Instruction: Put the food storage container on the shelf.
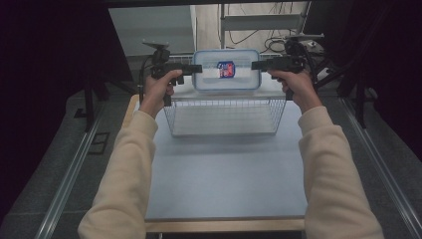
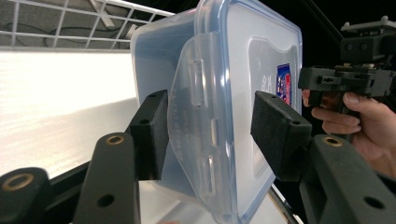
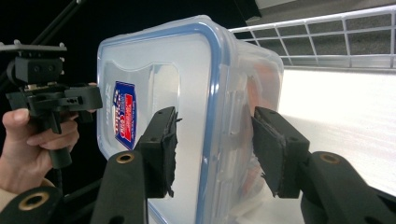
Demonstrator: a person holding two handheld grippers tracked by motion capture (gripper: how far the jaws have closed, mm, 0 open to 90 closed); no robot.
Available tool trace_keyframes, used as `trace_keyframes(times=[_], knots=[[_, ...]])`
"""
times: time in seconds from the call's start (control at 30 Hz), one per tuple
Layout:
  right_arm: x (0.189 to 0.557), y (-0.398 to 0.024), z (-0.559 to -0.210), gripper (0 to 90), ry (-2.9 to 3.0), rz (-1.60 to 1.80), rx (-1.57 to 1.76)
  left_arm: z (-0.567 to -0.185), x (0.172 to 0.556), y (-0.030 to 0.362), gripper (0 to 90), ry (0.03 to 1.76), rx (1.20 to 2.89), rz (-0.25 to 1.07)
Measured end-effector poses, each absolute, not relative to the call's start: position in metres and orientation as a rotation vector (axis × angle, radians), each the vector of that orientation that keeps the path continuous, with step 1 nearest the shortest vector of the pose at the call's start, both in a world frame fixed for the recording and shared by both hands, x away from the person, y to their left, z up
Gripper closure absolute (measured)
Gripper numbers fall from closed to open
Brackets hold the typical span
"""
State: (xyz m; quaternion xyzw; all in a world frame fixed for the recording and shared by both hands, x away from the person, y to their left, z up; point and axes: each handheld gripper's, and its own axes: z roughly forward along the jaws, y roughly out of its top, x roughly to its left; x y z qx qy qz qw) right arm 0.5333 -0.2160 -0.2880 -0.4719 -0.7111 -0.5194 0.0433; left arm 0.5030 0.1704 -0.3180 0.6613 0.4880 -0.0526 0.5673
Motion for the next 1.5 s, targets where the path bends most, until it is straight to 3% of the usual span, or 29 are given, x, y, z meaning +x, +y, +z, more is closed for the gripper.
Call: trace_keyframes(times=[0.17,0.2,0.27,0.47,0.63,0.97,1.5], knots=[[0.538,-0.216,-0.292,48.8,-2.132,-1.592,-1.506,-0.319,0.509,0.167,45.7,1.178,1.56,-0.119],[0.54,-0.215,-0.293,52.2,-2.142,-1.578,-1.546,-0.319,0.51,0.165,42.5,1.184,1.572,-0.102],[0.542,-0.211,-0.296,45.4,-2.169,-1.528,-1.584,-0.323,0.515,0.161,41.0,1.216,1.582,-0.102],[0.54,-0.209,-0.298,47.7,-2.15,-1.558,-1.618,-0.324,0.516,0.159,40.2,1.247,1.548,-0.063],[0.527,-0.216,-0.287,42.6,-2.199,-1.653,-1.602,-0.317,0.507,0.162,34.5,1.225,1.547,0.024],[0.485,-0.227,-0.286,32.7,-2.375,-1.716,-1.422,-0.307,0.46,0.167,29.7,1.121,1.603,0.132],[0.389,-0.254,-0.348,28.6,-2.527,-1.737,-1.193,-0.363,0.346,0.163,26.6,0.977,1.735,0.173]])
